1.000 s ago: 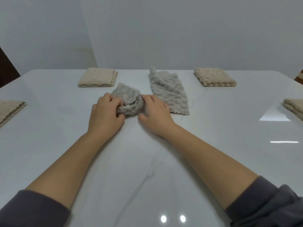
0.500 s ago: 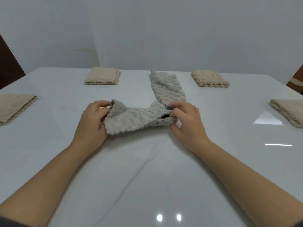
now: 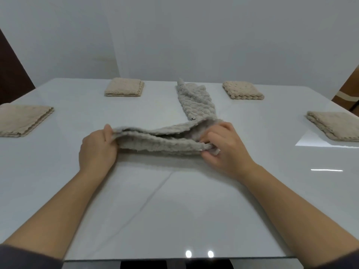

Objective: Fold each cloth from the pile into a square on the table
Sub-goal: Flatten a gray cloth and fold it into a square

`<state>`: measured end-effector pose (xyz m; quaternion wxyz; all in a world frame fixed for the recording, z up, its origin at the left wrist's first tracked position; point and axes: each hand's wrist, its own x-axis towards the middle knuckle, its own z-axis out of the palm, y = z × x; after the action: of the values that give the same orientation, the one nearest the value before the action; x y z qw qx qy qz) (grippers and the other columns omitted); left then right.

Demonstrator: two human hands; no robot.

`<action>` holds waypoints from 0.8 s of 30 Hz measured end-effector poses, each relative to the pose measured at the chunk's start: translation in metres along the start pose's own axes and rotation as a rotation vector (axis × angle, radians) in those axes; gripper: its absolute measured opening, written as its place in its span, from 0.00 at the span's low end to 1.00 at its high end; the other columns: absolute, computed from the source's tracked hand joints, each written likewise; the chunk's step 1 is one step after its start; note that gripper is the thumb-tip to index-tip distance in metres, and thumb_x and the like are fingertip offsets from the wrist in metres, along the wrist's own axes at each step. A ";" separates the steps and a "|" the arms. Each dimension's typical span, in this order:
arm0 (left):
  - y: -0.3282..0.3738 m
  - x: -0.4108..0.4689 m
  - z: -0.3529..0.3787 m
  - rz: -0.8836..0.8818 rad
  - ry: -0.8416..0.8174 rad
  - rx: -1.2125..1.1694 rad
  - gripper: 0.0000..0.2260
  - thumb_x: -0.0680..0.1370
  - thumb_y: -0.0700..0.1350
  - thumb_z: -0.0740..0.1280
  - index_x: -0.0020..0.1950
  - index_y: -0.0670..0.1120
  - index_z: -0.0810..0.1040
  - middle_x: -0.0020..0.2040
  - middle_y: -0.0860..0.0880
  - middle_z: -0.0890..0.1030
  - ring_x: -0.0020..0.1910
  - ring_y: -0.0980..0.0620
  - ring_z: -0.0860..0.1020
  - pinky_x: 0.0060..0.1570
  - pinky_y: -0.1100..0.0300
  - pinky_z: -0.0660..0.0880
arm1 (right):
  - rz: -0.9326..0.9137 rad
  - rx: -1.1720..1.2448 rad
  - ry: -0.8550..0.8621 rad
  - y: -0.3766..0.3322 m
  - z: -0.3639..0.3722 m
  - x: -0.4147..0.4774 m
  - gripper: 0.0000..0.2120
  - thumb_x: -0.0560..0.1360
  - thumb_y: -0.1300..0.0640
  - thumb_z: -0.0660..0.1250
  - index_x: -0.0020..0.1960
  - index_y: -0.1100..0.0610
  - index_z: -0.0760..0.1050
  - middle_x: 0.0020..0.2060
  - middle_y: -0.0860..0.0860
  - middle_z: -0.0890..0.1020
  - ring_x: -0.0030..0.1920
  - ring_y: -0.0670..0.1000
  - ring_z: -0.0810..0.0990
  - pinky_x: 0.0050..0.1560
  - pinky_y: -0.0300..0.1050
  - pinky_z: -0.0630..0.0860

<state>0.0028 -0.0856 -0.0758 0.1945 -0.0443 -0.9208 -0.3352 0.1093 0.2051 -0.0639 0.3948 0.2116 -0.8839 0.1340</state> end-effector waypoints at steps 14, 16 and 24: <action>0.008 -0.006 -0.005 0.269 -0.157 -0.459 0.13 0.75 0.50 0.60 0.45 0.47 0.83 0.44 0.52 0.82 0.47 0.54 0.78 0.49 0.61 0.73 | 0.283 0.174 -0.584 -0.002 -0.008 0.006 0.27 0.70 0.29 0.56 0.54 0.46 0.78 0.50 0.39 0.79 0.50 0.42 0.77 0.51 0.43 0.73; 0.009 -0.009 -0.007 0.313 -0.300 -0.512 0.14 0.74 0.46 0.60 0.56 0.51 0.81 0.51 0.56 0.82 0.52 0.57 0.79 0.54 0.66 0.73 | 0.325 0.219 -0.582 -0.001 -0.006 0.004 0.27 0.74 0.32 0.51 0.52 0.48 0.80 0.52 0.40 0.79 0.52 0.43 0.77 0.53 0.44 0.72; 0.014 -0.007 -0.002 0.331 -0.401 0.103 0.30 0.72 0.41 0.60 0.74 0.52 0.64 0.78 0.47 0.57 0.74 0.45 0.61 0.72 0.46 0.57 | 0.471 -0.187 -0.586 0.000 -0.002 0.010 0.15 0.78 0.52 0.63 0.64 0.50 0.74 0.54 0.50 0.81 0.54 0.54 0.79 0.52 0.48 0.75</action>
<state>0.0132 -0.0759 -0.0688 0.0621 -0.2499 -0.9370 -0.2360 0.1052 0.2033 -0.0552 0.1014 -0.0046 -0.9921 0.0735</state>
